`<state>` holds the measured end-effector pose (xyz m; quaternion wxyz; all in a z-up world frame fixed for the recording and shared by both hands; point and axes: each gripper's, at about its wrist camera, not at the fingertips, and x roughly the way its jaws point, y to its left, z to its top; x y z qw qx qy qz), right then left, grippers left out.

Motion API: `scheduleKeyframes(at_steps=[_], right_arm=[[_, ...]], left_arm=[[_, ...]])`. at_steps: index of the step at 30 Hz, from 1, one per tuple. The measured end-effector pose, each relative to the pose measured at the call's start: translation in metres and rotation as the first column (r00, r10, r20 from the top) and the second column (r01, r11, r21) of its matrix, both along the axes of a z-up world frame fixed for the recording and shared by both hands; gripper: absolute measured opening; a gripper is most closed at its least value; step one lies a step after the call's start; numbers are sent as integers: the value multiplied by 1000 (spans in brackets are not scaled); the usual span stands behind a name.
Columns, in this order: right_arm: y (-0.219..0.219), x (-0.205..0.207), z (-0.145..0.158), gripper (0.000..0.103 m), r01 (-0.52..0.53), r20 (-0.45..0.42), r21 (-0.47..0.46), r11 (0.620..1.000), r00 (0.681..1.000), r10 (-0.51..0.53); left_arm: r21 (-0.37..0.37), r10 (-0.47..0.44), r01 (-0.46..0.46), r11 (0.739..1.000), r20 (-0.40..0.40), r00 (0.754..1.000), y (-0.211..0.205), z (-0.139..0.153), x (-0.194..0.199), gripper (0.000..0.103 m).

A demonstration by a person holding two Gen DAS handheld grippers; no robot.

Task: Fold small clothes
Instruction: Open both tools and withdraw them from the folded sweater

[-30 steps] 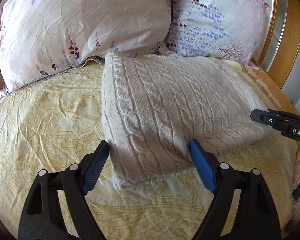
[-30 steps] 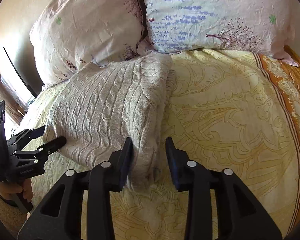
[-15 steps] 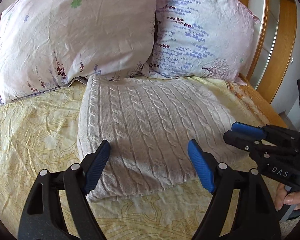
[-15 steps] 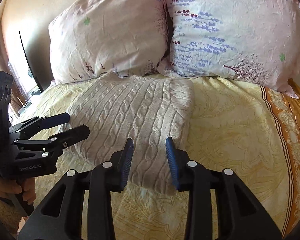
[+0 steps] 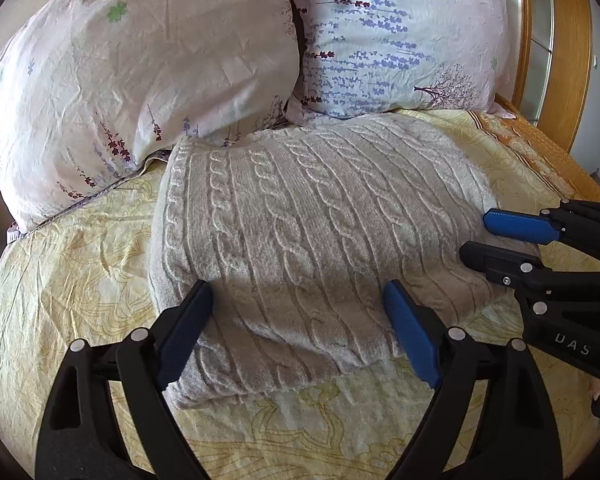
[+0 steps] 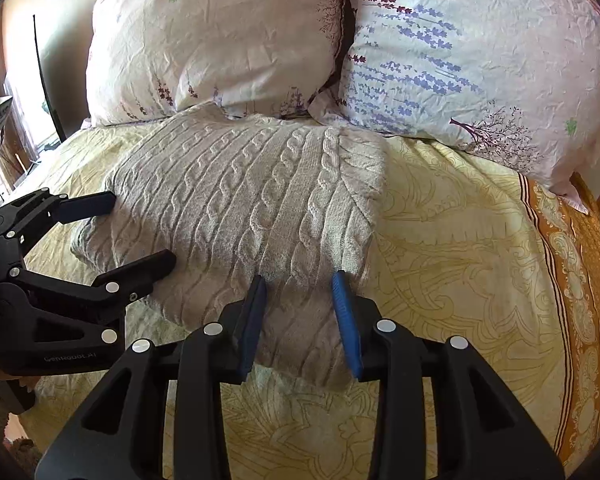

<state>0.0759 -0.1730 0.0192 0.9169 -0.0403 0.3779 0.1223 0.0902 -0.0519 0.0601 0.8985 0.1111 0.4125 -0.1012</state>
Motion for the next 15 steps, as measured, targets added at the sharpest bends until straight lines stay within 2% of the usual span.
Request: scheduleKeyframes(at_steps=[2,5,6,7,9,12,15], right_arm=[[1,-2,0,37,-5,13,-5,1000,1000,5],[-16,-12,11,38,6,27,115,993,1000,-9],[-23,-16,15,47,18,30,149,989,999,-23],[-28,-21,19,75,31,36,168,985,999,-38],[-36,-32,25,102,74,54,178,981,995,-85],[-37,-38,21,102,97,14,189,977,995,-102],[-29,-31,5,102,173,-95,142,975,982,-160]], left_arm=[[3,-2,2,1000,2,1000,-1,0,0,88],[-58,4,-4,998,4,1000,10,8,-10,88],[-84,15,-14,996,7,1000,17,13,-15,88],[-97,36,-34,995,16,999,25,17,-22,88],[-100,82,-78,992,33,996,41,24,-33,94],[-109,126,-123,986,19,992,62,25,-44,97],[-82,156,-158,984,-27,987,73,18,-48,100]])
